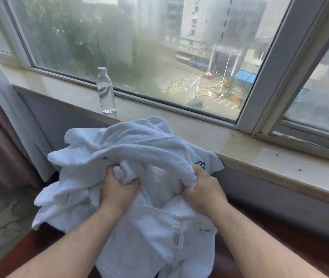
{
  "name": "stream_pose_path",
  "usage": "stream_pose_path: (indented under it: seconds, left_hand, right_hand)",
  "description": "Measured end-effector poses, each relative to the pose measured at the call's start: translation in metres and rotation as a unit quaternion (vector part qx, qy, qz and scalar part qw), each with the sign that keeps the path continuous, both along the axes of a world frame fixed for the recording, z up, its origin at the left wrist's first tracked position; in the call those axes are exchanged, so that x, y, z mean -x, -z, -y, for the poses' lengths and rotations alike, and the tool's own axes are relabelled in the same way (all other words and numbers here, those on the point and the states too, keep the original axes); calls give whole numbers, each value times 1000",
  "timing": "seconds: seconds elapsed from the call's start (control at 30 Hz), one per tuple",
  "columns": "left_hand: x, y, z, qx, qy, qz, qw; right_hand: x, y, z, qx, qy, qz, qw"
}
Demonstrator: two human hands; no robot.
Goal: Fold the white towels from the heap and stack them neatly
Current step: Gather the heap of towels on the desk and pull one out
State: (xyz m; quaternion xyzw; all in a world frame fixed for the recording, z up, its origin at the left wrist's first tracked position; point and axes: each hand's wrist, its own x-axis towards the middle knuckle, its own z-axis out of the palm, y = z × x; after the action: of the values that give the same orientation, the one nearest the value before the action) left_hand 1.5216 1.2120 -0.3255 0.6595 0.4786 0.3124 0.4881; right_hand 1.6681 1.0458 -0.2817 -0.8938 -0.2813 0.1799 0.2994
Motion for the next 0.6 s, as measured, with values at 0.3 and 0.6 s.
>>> stream_pose_path:
  seconds: [0.3, 0.6]
  left_hand:
    - [-21, -71, 159, -3, 193, 203, 960]
    - [-80, -82, 320, 83, 381, 158, 907]
  right_hand:
    - [-3, -42, 146, -156, 70, -48, 984]
    - [-17, -68, 323, -161, 224, 59, 959]
